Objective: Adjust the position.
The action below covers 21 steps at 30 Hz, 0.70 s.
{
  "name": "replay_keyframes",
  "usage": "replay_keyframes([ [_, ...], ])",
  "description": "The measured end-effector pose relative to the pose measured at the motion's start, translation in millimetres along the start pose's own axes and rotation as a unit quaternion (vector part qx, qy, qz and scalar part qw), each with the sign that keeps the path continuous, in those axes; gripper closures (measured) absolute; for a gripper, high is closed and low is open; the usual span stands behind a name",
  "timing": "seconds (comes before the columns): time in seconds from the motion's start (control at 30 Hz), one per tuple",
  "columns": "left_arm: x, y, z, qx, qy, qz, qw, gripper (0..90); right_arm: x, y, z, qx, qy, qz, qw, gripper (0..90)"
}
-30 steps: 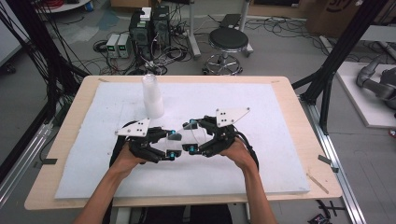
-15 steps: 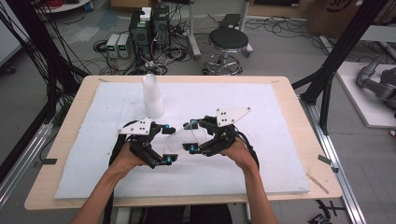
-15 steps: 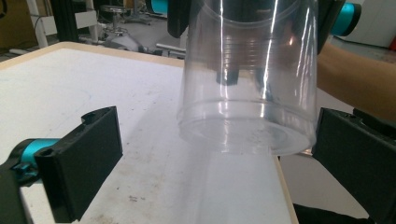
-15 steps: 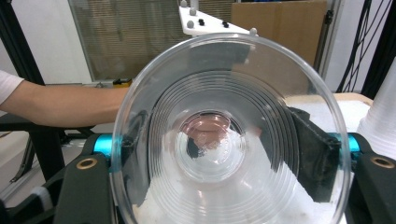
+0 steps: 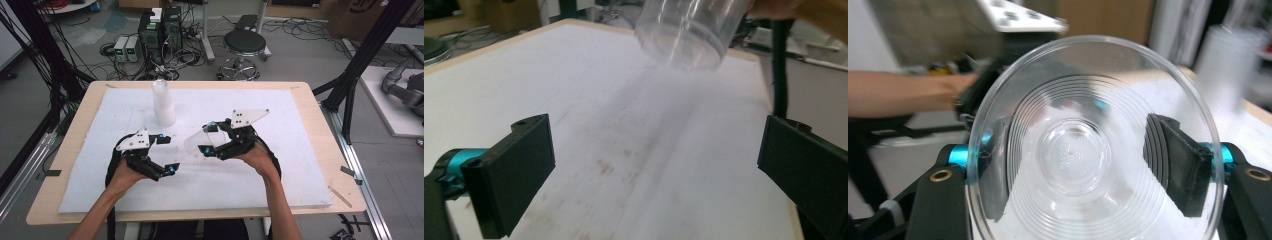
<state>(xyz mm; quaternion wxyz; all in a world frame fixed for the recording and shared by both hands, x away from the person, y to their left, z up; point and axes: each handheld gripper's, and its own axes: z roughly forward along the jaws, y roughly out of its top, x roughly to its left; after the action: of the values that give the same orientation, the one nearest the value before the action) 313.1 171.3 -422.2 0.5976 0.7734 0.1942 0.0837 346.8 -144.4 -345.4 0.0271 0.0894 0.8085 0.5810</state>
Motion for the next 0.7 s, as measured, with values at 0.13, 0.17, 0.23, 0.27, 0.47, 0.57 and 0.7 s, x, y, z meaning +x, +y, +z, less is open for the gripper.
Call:
replay_keyframes([
  [0.13, 3.1, -16.0, -11.0, 0.020, 0.041, -0.014, 0.9989, 1.7, -5.3, 4.7, -0.2, 0.040, -0.035, 0.016, 0.9985, 32.3],
  [0.17, 3.8, -20.1, -14.4, 0.024, 0.056, -0.019, 0.9980, 1.7, -6.5, 5.5, -0.2, 0.050, -0.045, 0.021, 0.9975, 32.4],
  [0.23, 3.6, -25.3, -18.0, 0.031, 0.076, -0.024, 0.9963, 1.8, -9.7, 6.9, 0.4, 0.083, -0.069, 0.033, 0.9936, 32.6],
  [0.27, 3.2, -28.6, -20.2, 0.039, 0.091, -0.025, 0.9948, 1.8, -11.5, 7.3, 1.3, 0.103, -0.082, 0.037, 0.9906, 32.6],
  [0.47, 4.4, -46.6, -29.3, 0.051, 0.141, -0.038, 0.9880, 1.7, -19.1, 12.0, 8.1, 0.172, -0.127, 0.055, 0.9753, 32.8],
  [0.57, 4.0, -55.5, -31.8, 0.041, 0.156, -0.049, 0.9857, 1.8, -21.8, 14.6, 12.5, 0.199, -0.150, 0.064, 0.9663, 33.0],
  [0.7, 4.0, -57.4, -33.1, 0.032, 0.158, -0.049, 0.9856, 1.8, -23.2, 18.3, 16.5, 0.209, -0.156, 0.070, 0.9630, 33.1],
])
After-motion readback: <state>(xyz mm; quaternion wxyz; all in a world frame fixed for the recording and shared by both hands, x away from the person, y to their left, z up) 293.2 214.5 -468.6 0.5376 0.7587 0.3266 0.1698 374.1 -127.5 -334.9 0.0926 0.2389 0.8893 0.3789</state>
